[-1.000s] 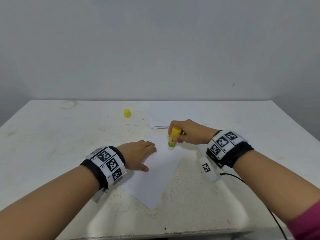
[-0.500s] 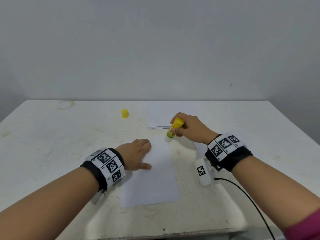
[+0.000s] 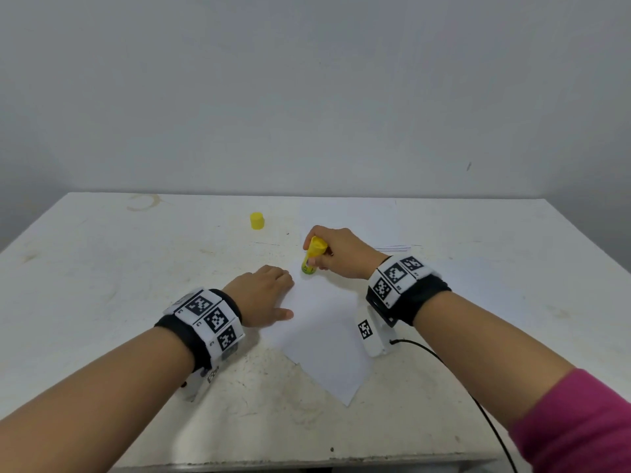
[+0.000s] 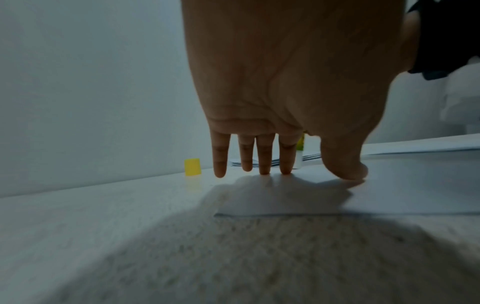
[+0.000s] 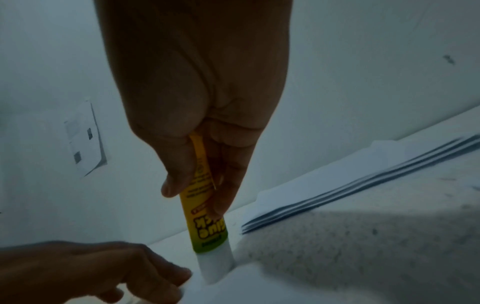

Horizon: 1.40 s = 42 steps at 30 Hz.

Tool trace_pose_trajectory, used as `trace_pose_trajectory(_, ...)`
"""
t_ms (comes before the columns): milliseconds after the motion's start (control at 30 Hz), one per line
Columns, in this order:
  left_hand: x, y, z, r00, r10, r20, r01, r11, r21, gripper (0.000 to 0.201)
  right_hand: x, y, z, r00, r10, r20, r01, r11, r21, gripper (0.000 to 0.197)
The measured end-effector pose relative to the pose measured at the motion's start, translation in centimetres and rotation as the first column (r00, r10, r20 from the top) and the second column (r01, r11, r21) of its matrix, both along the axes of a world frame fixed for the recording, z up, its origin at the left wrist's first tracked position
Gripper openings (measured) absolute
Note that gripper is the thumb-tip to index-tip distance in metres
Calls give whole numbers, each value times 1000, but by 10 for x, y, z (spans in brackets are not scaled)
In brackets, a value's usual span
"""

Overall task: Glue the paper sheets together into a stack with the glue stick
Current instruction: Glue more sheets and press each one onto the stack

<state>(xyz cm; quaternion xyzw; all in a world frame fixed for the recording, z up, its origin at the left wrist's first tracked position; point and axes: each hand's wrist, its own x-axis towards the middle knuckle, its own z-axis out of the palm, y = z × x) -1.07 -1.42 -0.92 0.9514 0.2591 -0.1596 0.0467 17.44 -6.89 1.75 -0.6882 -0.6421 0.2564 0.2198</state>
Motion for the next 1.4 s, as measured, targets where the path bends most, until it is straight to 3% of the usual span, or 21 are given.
trace_pose_trajectory(100,-2,9,0,999,14,29,-12,999,-48,57,10,-19,8,997,54,48,-50,996,-70,21)
trace_pose_trajectory(233,-3,18,0,999,21,31,-18,996,-85,69,26,-55,17,990,96,99,-81,986,-144,19)
trace_pose_trajectory(433,-2,26,-1,998,-49,-37,48,998,-30,70,47,-96,20,981,122,151,-89,974,-208,18)
trace_pose_trajectory(567,-5,29,-4,989,-64,-131,55,996,-70,69,55,-103,22,975,147,169,-104,965,-239,18)
trace_pose_trajectory(633,-8,30,-4,990,-60,-124,49,995,-89,65,61,-101,28,988,95,124,-68,976,-208,17)
trace_pose_trajectory(700,-14,30,-3,994,-57,-93,49,995,-90,66,68,-99,35,993,-64,-103,55,995,-89,18)
trace_pose_trajectory(767,-20,28,-4,998,-33,-45,29,996,-81,70,68,-93,39,885,-193,-423,216,976,7,23)
trace_pose_trajectory(833,-26,24,-7,999,11,-38,-14,998,-63,74,63,-80,36,705,-252,-663,339,941,3,29)
trace_pose_trajectory(933,-30,16,-13,988,86,-125,-96,993,-73,81,47,-51,27,392,-289,-874,346,926,-151,11)
trace_pose_trajectory(967,-30,14,-13,982,103,-159,-121,987,-106,90,40,-40,22,353,-303,-885,308,931,-195,12)
trace_pose_trajectory(1067,-29,14,-14,975,97,-201,-135,973,-187,146,18,-4,8,411,-346,-844,302,925,-232,21)
trace_pose_trajectory(1100,-29,15,-16,974,94,-204,-135,971,-199,154,11,11,3,455,-365,-812,342,914,-219,33)
trace_pose_trajectory(1167,-28,18,-19,974,99,-203,-144,964,-221,159,-4,38,-3,609,-388,-692,394,905,-161,50)
trace_pose_trajectory(1267,-27,18,-23,975,117,-188,-160,960,-231,160,-23,70,-6,839,-370,-399,386,922,-44,47)
trace_pose_trajectory(1400,-29,18,-28,980,131,-151,-165,957,-240,159,-40,96,-12,933,-298,-201,301,954,-19,47)
